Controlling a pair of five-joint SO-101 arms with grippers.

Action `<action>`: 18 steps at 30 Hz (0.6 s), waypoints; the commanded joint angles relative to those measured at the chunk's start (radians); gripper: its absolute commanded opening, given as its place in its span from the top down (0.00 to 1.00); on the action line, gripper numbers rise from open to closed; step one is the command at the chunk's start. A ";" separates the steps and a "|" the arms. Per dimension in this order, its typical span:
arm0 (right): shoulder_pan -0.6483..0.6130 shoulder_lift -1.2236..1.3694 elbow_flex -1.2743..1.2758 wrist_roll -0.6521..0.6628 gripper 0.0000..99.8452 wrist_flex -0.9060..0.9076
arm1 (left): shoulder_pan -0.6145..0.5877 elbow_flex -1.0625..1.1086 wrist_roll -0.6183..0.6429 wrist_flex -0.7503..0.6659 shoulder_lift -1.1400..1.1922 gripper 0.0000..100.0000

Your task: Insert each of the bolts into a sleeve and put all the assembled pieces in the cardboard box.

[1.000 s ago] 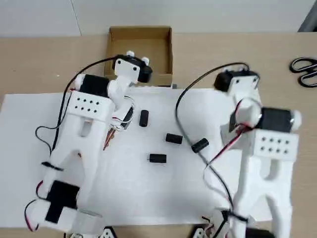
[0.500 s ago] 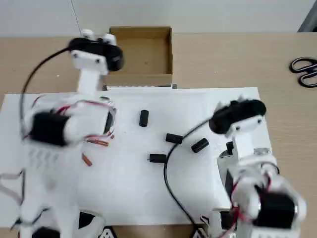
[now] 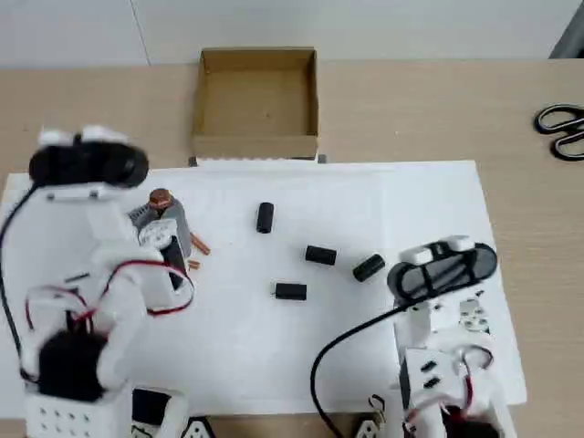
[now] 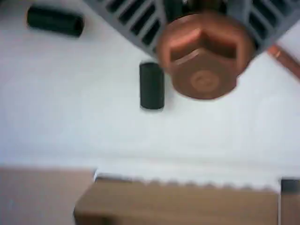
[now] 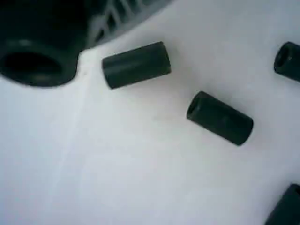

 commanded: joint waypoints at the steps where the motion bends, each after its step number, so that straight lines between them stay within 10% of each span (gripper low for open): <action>1: -0.058 -0.016 0.046 -0.095 1.00 -0.053 | -0.003 0.220 0.046 -0.232 -0.184 0.99; 18: -0.599 -0.018 0.353 -0.144 1.00 -0.490 | 0.199 0.696 0.216 -0.493 -0.660 0.99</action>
